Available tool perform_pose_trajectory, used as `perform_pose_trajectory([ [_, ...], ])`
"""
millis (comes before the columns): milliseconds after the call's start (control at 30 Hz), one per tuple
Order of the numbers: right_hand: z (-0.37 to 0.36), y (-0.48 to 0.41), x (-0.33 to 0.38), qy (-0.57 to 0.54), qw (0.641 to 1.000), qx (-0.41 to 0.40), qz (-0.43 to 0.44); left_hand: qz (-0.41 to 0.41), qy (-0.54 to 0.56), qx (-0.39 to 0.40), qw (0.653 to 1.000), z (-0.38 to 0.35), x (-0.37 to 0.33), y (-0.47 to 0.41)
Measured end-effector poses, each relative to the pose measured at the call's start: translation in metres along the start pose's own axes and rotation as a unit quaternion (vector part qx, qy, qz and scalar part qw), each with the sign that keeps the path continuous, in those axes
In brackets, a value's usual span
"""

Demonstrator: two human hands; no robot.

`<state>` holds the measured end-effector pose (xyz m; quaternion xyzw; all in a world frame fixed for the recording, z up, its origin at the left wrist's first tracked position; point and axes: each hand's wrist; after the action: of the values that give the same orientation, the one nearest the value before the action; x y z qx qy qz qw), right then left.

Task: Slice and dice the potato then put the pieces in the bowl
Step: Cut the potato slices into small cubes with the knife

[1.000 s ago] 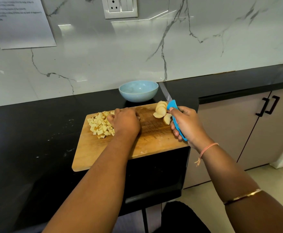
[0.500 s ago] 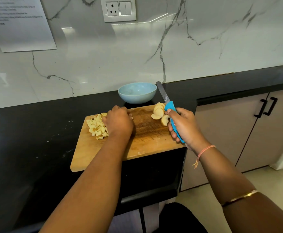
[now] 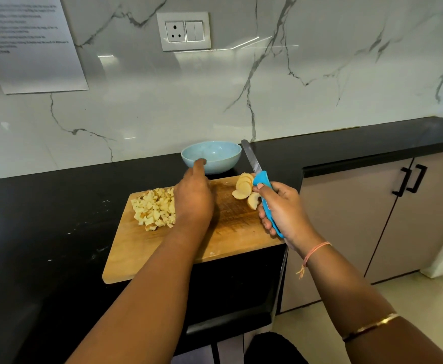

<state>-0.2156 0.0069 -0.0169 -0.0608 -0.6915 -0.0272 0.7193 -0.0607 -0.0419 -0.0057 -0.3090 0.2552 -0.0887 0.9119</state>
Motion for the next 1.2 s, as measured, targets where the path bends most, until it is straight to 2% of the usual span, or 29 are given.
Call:
perform_pose_trajectory([
  [67,0.001,0.0,0.0,-0.002,1.0,-0.001,-0.003,-0.043,0.002,0.049,0.998,-0.006,-0.011,-0.002],
  [167,0.001,0.0,0.0,0.0,1.0,-0.006,-0.004,-0.099,-0.015,0.176,0.979,-0.018,-0.025,-0.003],
  [267,0.001,0.002,-0.001,0.002,1.0,-0.008,-0.001,-0.104,-0.018,0.25,0.962,-0.025,-0.028,-0.001],
  [500,-0.002,0.003,0.001,0.019,1.0,-0.014,0.007,-0.091,-0.001,0.189,0.978,-0.03,-0.017,0.002],
  [900,-0.003,0.002,0.001,0.045,0.999,-0.017,0.015,-0.128,-0.045,0.126,0.983,-0.026,-0.018,-0.003],
  [1200,-0.003,0.003,0.001,0.044,0.999,-0.014,0.013,-0.12,-0.027,0.156,0.98,-0.027,-0.02,-0.004],
])
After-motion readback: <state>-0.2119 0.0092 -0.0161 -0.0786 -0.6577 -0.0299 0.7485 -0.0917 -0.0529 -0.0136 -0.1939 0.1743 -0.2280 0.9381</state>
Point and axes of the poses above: each hand's wrist, its own y-axis away from the middle knuckle, its own z-axis out of the back of the hand, x = y × z, and after that the axes turned 6 degrees about -z, right-handed
